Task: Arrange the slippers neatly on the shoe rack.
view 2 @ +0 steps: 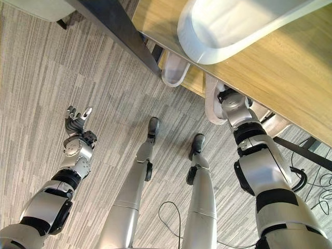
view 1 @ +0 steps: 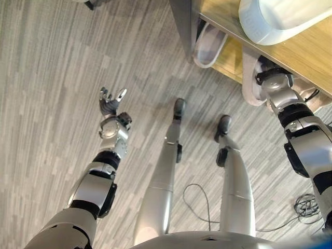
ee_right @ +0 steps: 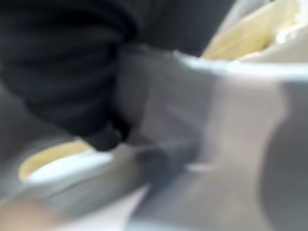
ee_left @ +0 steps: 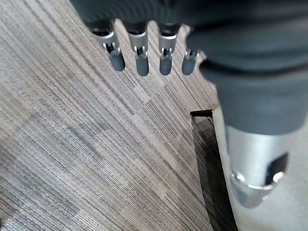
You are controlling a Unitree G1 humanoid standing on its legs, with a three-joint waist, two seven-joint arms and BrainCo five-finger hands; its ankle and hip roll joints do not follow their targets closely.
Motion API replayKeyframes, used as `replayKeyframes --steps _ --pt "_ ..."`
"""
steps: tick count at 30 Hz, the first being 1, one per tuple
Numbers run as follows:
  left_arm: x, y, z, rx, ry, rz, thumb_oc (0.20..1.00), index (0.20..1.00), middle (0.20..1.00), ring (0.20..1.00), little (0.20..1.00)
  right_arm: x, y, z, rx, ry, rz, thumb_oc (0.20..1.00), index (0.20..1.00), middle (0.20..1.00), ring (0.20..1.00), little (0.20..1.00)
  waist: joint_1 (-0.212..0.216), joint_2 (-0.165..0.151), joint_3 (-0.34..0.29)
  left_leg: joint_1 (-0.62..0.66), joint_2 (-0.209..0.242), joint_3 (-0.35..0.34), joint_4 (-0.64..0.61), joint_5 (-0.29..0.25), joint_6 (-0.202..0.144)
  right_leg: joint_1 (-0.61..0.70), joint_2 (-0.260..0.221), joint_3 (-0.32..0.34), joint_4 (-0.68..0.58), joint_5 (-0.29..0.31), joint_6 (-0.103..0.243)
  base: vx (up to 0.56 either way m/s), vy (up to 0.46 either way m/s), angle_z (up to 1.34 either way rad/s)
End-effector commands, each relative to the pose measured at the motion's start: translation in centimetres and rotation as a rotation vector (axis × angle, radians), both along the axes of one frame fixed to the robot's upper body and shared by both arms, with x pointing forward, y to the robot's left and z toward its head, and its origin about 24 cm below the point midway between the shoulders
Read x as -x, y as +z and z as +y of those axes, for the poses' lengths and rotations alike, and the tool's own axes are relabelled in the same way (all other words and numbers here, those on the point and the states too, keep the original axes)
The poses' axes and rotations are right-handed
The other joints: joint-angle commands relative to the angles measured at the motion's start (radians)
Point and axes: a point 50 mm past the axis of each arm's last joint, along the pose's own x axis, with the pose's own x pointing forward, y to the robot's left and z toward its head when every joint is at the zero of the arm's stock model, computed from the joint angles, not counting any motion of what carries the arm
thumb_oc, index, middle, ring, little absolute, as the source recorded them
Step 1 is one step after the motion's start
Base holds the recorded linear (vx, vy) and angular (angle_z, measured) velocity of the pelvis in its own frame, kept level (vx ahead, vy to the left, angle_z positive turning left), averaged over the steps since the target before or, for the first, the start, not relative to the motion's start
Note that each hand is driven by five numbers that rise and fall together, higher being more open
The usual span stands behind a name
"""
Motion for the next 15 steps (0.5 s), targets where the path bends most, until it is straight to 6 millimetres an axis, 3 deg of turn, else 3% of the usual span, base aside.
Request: replayKeyframes --steps 1,8,15 --pt "0.8 -0.5 2.3 -0.021 0.069 0.022 1.000 1.000 1.000 1.000 1.000 0.1 3.4 -0.7 0.034 -0.031 -0.090 1.000 1.000 1.000 1.000 1.000 0.013 0.043 -0.008 0.005 -0.005 0.072 0.106 -0.209 0.005 0.066 0.001 0.050 -0.014 -0.033 0.037 0.03 0.036 0.01" --pt "-0.6 2.3 1.7 -0.115 0.045 -0.030 1.000 1.000 1.000 1.000 1.000 -0.2 3.0 0.7 0.036 -0.013 -0.093 1.000 1.000 1.000 1.000 1.000 0.003 0.052 -0.019 -0.011 -0.007 0.079 0.114 -0.212 0.009 0.042 0.003 0.051 0.007 -0.041 0.033 0.01 0.021 0.04" --pt "-1.1 2.6 1.1 -0.134 0.047 -0.017 1.000 1.000 1.000 1.000 1.000 -0.3 1.2 1.5 0.023 0.009 -0.054 1.000 1.000 1.000 1.000 1.000 -0.012 0.047 -0.029 -0.017 -0.003 0.080 0.109 -0.207 0.011 0.032 0.009 0.054 0.009 -0.038 0.035 0.00 0.000 0.00"
